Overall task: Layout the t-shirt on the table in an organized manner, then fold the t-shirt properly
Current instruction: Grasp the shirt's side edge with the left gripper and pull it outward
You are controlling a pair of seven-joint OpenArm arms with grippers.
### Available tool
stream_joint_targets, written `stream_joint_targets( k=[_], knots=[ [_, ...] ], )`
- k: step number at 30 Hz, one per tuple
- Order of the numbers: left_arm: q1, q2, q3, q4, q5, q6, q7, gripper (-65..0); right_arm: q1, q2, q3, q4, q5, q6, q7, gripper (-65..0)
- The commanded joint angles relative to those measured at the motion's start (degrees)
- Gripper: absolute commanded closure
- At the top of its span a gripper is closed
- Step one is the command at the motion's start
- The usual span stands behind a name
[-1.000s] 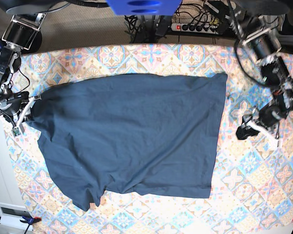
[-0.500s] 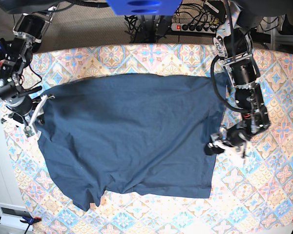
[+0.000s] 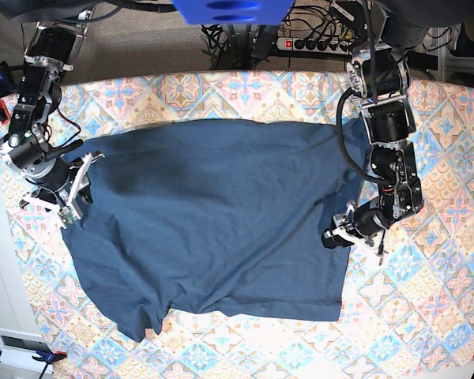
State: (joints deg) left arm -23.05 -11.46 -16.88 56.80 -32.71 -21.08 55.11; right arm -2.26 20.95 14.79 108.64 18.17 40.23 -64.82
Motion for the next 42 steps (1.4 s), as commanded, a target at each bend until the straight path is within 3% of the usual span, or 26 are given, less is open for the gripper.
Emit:
stream_joint_targets(
  k=[1,4,8,11,15,21,28,34,42],
  knots=[
    [-1.87,-1.15,-1.88,1.09,-0.92,-0.33,-1.09,-21.1,0.81,0.90,0.20,0.85,0.51,-0.23,1.04,-16.9],
    [-2.05,-1.15,-6.46,1.09,-0.83,-0.33,-1.09,-22.7,0.81,0.90,0.11,0.85,0.51,-0.23,1.04,-16.9],
    [-2.84,-1.24,-6.54,1.01,-0.30,-0.06,-2.23,-25.5,0.90,0.90,0.03,0.85,0.51,-0.23,1.04,-16.9],
    [-2.84,-1.24,-6.46,0.83,-0.21,3.37,-3.29,-30.0,1.08,0.90,0.03,0.85,0.51,-0.23,1.04,-16.9],
    [-2.93,-0.80,-6.10,0.66,-0.13,4.33,-3.29,-33.2,1.16,0.90,0.03,0.85,0.51,-0.23,1.04,-16.9],
    [-2.84,-0.01,-0.57,0.66,-0.13,4.42,-5.13,-33.2,1.16,0.90,0.03,0.85,0.51,-0.23,1.04,-16.9],
    [-2.93,1.57,-0.21,0.57,-0.13,4.51,-5.05,-33.1,1.16,0.90,0.29,0.85,0.51,-0.23,1.04,-16.8],
    [-2.49,0.78,-1.01,0.74,-0.74,4.51,-5.05,-33.1,0.99,0.90,0.38,0.85,0.51,-0.23,1.04,-16.8],
    [-1.44,-0.54,-7.42,0.74,-0.21,4.51,-5.13,-33.1,0.90,0.90,0.11,0.94,0.51,-0.23,1.04,-16.8]
  ],
)
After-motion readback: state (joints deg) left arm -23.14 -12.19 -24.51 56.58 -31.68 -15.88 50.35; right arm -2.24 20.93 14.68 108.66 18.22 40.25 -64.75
